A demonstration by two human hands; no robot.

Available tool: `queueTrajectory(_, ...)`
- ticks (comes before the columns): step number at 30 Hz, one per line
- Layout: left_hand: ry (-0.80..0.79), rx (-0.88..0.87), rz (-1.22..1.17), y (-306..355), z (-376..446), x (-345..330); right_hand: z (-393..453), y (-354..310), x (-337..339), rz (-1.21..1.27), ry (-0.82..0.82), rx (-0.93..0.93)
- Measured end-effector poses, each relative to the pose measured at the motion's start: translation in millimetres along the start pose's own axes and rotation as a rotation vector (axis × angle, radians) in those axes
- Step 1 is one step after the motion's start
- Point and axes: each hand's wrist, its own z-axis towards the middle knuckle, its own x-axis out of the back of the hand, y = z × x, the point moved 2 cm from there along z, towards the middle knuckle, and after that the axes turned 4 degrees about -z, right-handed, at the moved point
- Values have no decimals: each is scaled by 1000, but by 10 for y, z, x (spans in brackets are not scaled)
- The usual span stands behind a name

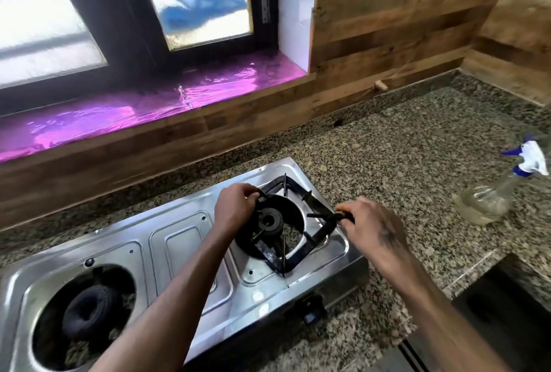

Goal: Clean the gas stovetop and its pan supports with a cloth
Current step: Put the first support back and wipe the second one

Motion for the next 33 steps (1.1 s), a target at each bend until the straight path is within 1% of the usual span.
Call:
queueTrajectory(3,91,-13,4,-49,-173,17,138,40,-114,-32,-23,52)
queueTrajectory(6,320,-66,-34,28,-591,96,232,60,-205,-42,-58,131)
queueTrajectory(7,357,-108,-36,99,-774,109,251,65,-232,-49,-63,156)
queueTrajectory(8,334,-146,-15,168,-956,96,265,63,-253,-57,-60,181)
queueTrajectory(9,271,-171,23,214,-1125,55,279,58,-273,-62,-55,206)
queueTrajectory(11,146,-171,113,243,-1366,-70,302,53,-281,-66,-47,245)
queueTrajectory(12,129,-167,152,234,-1431,-136,318,53,-274,-75,-42,265)
queueTrajectory(14,144,-151,174,235,-1499,-194,342,51,-264,-107,-26,306)
queueTrajectory(18,160,-166,216,282,-1516,-202,316,5,-230,-173,12,333)
queueTrajectory(22,198,-130,187,183,-1536,-145,272,-92,-165,-147,77,380)
queueTrajectory(28,193,-80,197,2,-1511,-11,175,-181,-355,-123,25,375)
queueTrajectory(33,193,-56,196,-60,-1507,41,130,-209,-413,-116,28,357)
